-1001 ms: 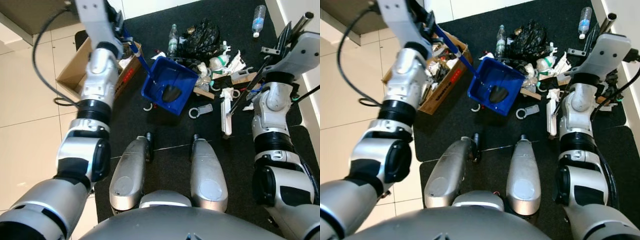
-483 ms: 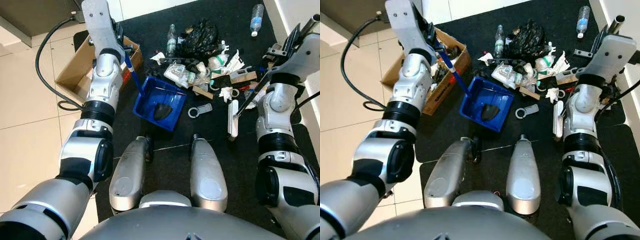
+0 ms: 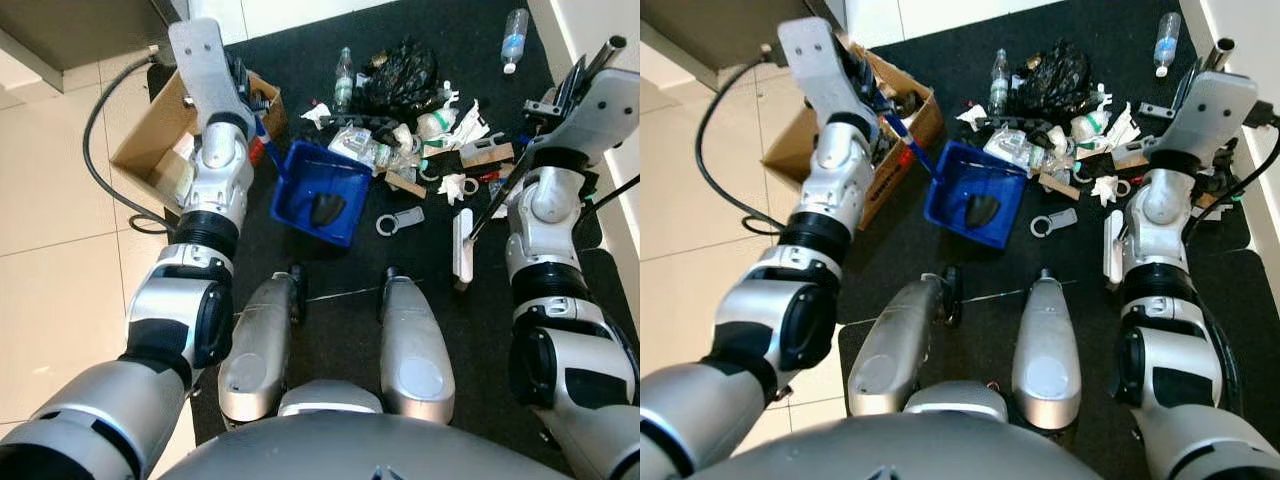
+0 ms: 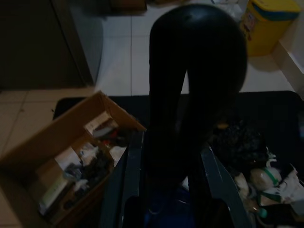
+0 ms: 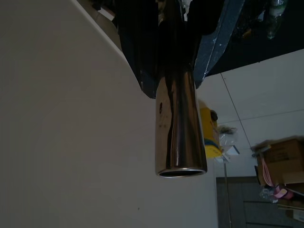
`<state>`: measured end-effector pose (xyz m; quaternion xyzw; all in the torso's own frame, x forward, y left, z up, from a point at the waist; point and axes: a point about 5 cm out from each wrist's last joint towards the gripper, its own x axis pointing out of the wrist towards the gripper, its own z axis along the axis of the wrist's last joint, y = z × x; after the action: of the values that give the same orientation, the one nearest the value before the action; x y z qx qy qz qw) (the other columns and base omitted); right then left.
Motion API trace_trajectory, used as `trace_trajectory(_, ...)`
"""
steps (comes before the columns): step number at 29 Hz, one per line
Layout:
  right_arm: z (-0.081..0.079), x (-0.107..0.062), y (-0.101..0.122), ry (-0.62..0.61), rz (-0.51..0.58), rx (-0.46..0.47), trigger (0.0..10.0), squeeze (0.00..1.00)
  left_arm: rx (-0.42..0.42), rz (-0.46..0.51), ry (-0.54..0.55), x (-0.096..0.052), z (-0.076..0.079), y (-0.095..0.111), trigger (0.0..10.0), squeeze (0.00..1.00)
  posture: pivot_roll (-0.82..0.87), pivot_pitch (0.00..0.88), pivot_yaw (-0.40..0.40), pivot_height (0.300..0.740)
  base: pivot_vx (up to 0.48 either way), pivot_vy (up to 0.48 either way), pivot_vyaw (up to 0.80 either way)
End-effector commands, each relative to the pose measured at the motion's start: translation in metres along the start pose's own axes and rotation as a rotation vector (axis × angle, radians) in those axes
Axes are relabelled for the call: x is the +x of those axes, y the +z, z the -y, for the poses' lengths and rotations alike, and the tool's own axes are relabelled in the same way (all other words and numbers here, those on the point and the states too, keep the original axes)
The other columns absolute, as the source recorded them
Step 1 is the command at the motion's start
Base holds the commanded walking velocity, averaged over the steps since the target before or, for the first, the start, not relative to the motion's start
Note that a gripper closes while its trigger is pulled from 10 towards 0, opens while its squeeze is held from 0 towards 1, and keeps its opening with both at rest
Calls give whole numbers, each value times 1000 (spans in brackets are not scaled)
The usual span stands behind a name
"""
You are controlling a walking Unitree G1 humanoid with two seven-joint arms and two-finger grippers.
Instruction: Sweep floor
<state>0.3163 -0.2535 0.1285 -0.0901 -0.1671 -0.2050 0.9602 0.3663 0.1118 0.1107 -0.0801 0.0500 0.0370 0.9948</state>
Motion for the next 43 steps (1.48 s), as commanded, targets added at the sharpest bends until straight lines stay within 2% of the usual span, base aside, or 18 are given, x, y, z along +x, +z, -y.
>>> trace_trajectory(1, -4, -4, -3, -1, -5, 14, 10000, 0, -8, 5, -3, -1, 5, -2, 10000, 0, -2, 260, 138, 740, 0, 0, 0)
trace_trajectory(7, -6, -6, -11, -36, -44, 42, 10000, 0, 24, 0, -24, -4, 12, -10, 10000, 0, 1, 258, 142, 740, 0, 0, 0)
trace_trajectory(14, -9, -7, -17, -47, -84, 66, 10000, 0, 75, 15, -21, -5, 5, -14, 10000, 0, 15, 256, 140, 740, 0, 0, 0)
trace_trajectory(19, -12, -5, -19, -44, -110, 97, 10000, 0, 72, 3, -12, -7, 1, -20, 10000, 0, 21, 259, 129, 740, 0, 0, 0)
trace_trajectory(23, -13, -4, -23, -62, -146, 120, 10000, 0, 76, -8, -16, -9, 2, -25, 10000, 0, 27, 261, 125, 740, 0, 0, 0)
trace_trajectory(26, -20, -6, -28, -51, -197, 160, 10000, 0, 77, -10, -25, -11, 4, -28, 10000, 0, 35, 261, 123, 740, 0, 0, 0)
trace_trajectory(29, -46, -10, -28, 50, -230, 240, 10000, 0, 78, -8, -32, -11, 5, -29, 10000, 0, 43, 260, 125, 740, 0, 0, 0)
trace_trajectory(30, -46, -10, -28, 50, -230, 240, 10000, 0, 78, -8, -32, -11, 5, -29, 10000, 0, 43, 260, 125, 740, 0, 0, 0)
trace_trajectory(31, -63, -10, -23, 114, -222, 275, 10000, 0, 79, -8, -35, -11, 5, -29, 10000, 0, 44, 259, 126, 740, 0, 0, 0)
trace_trajectory(32, -63, -10, -23, 114, -222, 275, 10000, 0, 79, -8, -35, -11, 5, -29, 10000, 0, 44, 259, 126, 740, 0, 0, 0)
trace_trajectory(36, -103, -14, -5, 305, -172, 384, 10000, 0, 82, -8, -39, -12, 5, -30, 10000, 0, 45, 257, 127, 740, 0, 0, 0)
trace_trajectory(38, -114, -16, 1, 362, -147, 412, 10000, 0, 82, -8, -38, -12, 5, -30, 10000, 0, 45, 257, 127, 740, 0, 0, 0)
trace_trajectory(40, -114, -16, 1, 362, -147, 412, 10000, 0, 82, -8, -38, -12, 5, -30, 10000, 0, 45, 257, 127, 740, 0, 0, 0)
trace_trajectory(43, -123, -19, 9, 424, -111, 444, 10000, 0, 81, -8, -37, -12, 4, -30, 10000, 0, 38, 253, 123, 740, 0, 0, 0)
